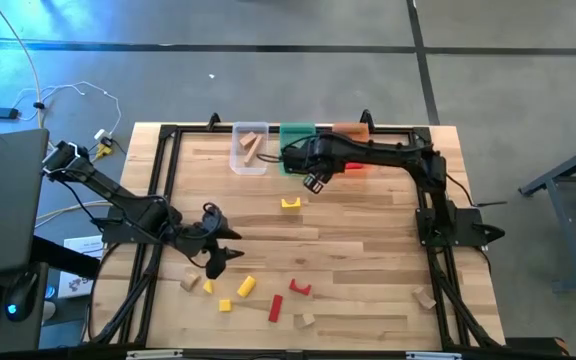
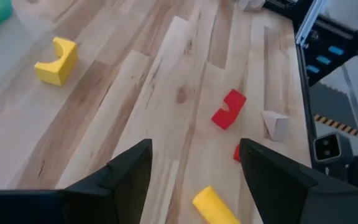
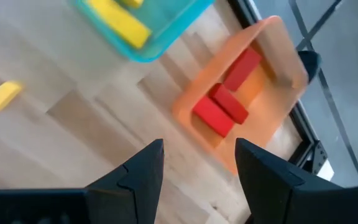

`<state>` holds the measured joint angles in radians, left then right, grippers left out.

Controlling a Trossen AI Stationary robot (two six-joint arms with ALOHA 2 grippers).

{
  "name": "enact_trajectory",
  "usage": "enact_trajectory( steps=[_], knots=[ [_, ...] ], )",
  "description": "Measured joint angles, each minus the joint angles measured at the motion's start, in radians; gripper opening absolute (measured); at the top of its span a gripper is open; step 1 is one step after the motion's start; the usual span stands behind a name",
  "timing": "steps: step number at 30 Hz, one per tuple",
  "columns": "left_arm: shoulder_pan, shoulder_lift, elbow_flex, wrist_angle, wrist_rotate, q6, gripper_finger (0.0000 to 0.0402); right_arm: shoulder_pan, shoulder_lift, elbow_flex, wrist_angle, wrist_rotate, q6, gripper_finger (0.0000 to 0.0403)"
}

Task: Sort & place blocks by color
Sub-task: Put the yellow block into the green transparent bin

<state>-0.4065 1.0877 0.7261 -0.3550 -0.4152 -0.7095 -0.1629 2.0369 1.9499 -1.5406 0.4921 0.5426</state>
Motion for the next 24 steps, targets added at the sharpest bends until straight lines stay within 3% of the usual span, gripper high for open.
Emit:
enact_trajectory(
  steps=[5,13,24],
  knots=[
    [0.000,0.021,0.000,-0.013,0.060,0.021,0.0226,0.054,0.001,-0.001,0.004,-0.018,0.020,0.0181],
    [0.000,0.075,0.000,-0.023,0.272,0.059,0.0227,0.120,0.002,-0.001,0.067,-0.018,0.035,0.0181],
    [-0.009,0.181,-0.001,-0.026,0.437,0.015,0.0233,0.133,0.002,-0.001,0.116,-0.017,0.034,0.0181]
  ],
)
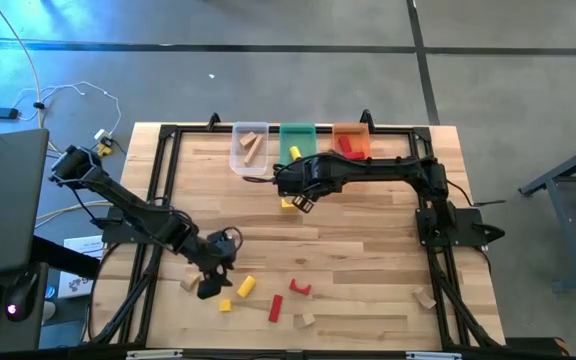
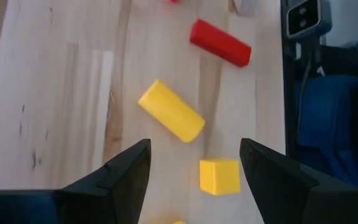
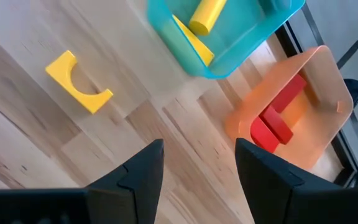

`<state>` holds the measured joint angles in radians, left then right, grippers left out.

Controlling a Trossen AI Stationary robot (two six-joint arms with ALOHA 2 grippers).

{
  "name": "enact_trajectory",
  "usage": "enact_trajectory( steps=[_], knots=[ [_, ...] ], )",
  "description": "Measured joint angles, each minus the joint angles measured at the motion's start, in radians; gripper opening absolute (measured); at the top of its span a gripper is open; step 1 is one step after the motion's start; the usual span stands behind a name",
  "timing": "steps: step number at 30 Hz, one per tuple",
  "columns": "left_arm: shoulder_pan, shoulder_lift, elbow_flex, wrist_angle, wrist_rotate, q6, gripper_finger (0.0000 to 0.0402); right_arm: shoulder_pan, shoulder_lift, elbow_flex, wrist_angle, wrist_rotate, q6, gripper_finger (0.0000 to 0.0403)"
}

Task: Sort & place blocks by color
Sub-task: Put the yellow block into the green transparent bin

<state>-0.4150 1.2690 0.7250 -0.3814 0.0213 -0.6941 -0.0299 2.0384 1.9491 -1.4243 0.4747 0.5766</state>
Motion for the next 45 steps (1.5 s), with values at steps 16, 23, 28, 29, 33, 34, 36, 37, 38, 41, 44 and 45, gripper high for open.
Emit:
enact_trajectory(
  steps=[16,23,28,29,33,34,36,37,38,41,44,45],
  knots=[
    [-0.095,-0.024,0.067,-0.109,-0.009,-0.054,0.0224,0.000,0.000,0.000,0.053,0.000,0.000,0.0181],
    [-0.128,-0.024,0.250,-0.381,-0.088,-0.062,0.0224,0.000,0.000,0.000,0.055,0.000,0.000,0.0181],
    [-0.181,-0.025,0.325,-0.479,-0.189,-0.115,0.0224,0.000,0.000,0.000,0.055,0.000,0.000,0.0181],
    [-0.195,-0.024,0.325,-0.484,-0.215,-0.122,0.0224,0.000,0.000,0.000,0.055,0.000,0.000,0.0181],
    [-0.249,-0.011,0.327,-0.490,-0.309,-0.162,0.0224,0.000,0.000,0.000,0.060,0.001,0.000,0.0181],
    [-0.258,-0.001,0.326,-0.491,-0.325,-0.172,0.0224,0.000,0.000,0.000,0.063,0.001,0.000,0.0181],
    [-0.279,0.017,0.326,-0.490,-0.352,-0.195,0.0224,0.000,0.000,0.000,0.067,0.001,0.000,0.0181],
    [-0.288,0.028,0.326,-0.490,-0.367,-0.207,0.0224,0.000,0.000,0.000,0.069,0.001,0.001,0.0181],
    [-0.297,0.044,0.326,-0.490,-0.381,-0.215,0.0224,0.000,0.000,0.000,0.070,0.001,0.002,0.0181],
    [-0.326,0.090,0.326,-0.485,-0.411,-0.240,0.0224,0.000,0.000,0.000,0.080,0.001,0.002,0.0181],
    [-0.352,0.146,0.326,-0.484,-0.432,-0.264,0.0224,0.000,0.000,0.000,0.084,0.001,0.002,0.0181],
    [-0.359,0.164,0.326,-0.484,-0.437,-0.271,0.0224,0.000,0.000,0.000,0.084,0.001,0.002,0.0181]
  ],
)
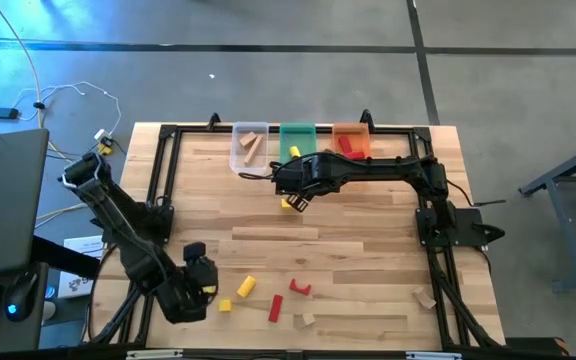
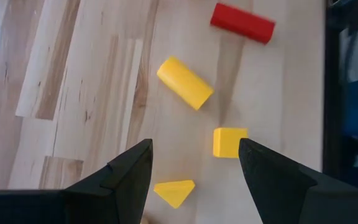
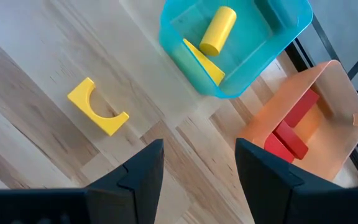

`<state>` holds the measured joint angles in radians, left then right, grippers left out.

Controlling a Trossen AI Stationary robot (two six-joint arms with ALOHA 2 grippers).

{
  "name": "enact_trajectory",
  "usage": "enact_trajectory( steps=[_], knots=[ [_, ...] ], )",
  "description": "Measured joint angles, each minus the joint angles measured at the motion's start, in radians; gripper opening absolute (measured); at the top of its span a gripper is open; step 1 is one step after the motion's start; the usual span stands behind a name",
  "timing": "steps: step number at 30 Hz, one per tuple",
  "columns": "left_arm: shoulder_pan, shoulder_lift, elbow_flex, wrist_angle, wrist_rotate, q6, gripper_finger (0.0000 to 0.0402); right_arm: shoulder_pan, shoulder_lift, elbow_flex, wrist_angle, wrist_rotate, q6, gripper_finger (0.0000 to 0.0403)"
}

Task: Sort & place blocks by color
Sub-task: Put the yellow block into the green transparent bin

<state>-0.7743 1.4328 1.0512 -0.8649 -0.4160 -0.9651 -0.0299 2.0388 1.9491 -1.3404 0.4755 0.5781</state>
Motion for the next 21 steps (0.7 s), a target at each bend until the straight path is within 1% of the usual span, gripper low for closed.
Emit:
enact_trajectory(
  steps=[4,8,11,21],
  knots=[
    [-0.028,0.075,0.000,0.014,-0.022,-0.012,0.0224,0.000,0.000,0.000,0.004,0.000,0.001,0.0181],
    [-0.043,0.130,0.000,0.083,-0.012,-0.010,0.0224,0.000,0.000,0.000,0.013,0.000,0.001,0.0181],
    [-0.048,0.154,0.000,0.137,-0.002,-0.010,0.0224,0.000,0.000,0.000,0.020,0.000,0.001,0.0181],
    [-0.048,0.211,0.000,0.222,0.013,-0.003,0.0224,0.002,0.000,0.000,0.023,-0.014,0.002,0.0181]
  ],
)
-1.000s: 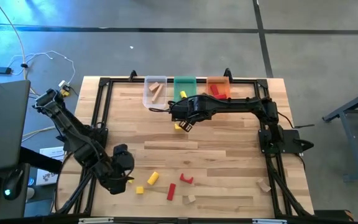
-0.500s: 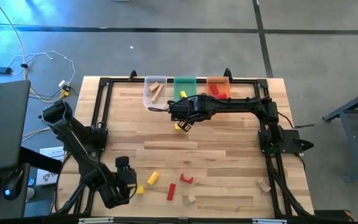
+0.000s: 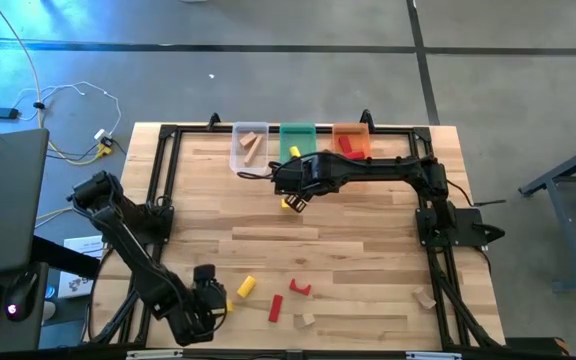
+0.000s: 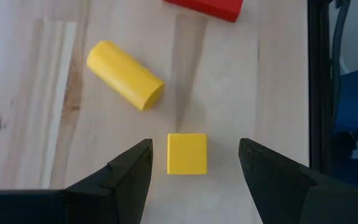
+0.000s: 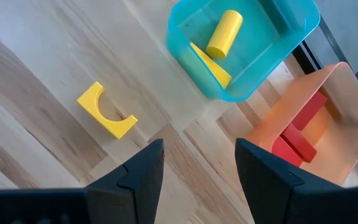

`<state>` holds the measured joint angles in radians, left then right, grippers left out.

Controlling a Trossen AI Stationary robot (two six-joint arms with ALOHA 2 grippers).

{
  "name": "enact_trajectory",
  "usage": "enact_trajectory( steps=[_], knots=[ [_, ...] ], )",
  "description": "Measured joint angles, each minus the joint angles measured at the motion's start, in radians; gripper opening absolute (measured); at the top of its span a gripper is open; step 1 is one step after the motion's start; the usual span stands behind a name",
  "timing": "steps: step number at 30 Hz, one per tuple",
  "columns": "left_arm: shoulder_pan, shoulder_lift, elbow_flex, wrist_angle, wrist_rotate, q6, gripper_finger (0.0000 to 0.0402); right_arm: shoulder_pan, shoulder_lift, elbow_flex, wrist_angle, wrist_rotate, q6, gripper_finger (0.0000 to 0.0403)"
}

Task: Sort & place blocks by color
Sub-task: Put the yellow block into the green transparent bin

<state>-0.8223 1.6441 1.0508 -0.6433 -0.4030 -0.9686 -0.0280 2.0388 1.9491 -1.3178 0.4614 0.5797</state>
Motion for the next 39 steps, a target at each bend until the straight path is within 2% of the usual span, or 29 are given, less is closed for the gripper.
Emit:
enact_trajectory(
  steps=[20,26,33,39],
  knots=[
    [0.026,0.160,0.000,0.063,0.063,0.000,0.0216,0.038,0.000,0.000,0.000,-0.008,0.000,0.0181],
    [0.045,0.177,0.000,0.060,0.062,0.003,0.0184,0.056,0.000,0.000,-0.002,-0.008,-0.002,0.0181],
    [0.057,0.176,0.000,0.059,0.084,0.038,0.0109,0.085,0.000,0.000,-0.042,-0.073,-0.020,0.0181],
    [0.058,0.171,0.001,0.038,0.078,0.037,0.0104,0.132,0.000,0.000,-0.063,-0.101,-0.019,0.0181]
  ],
)
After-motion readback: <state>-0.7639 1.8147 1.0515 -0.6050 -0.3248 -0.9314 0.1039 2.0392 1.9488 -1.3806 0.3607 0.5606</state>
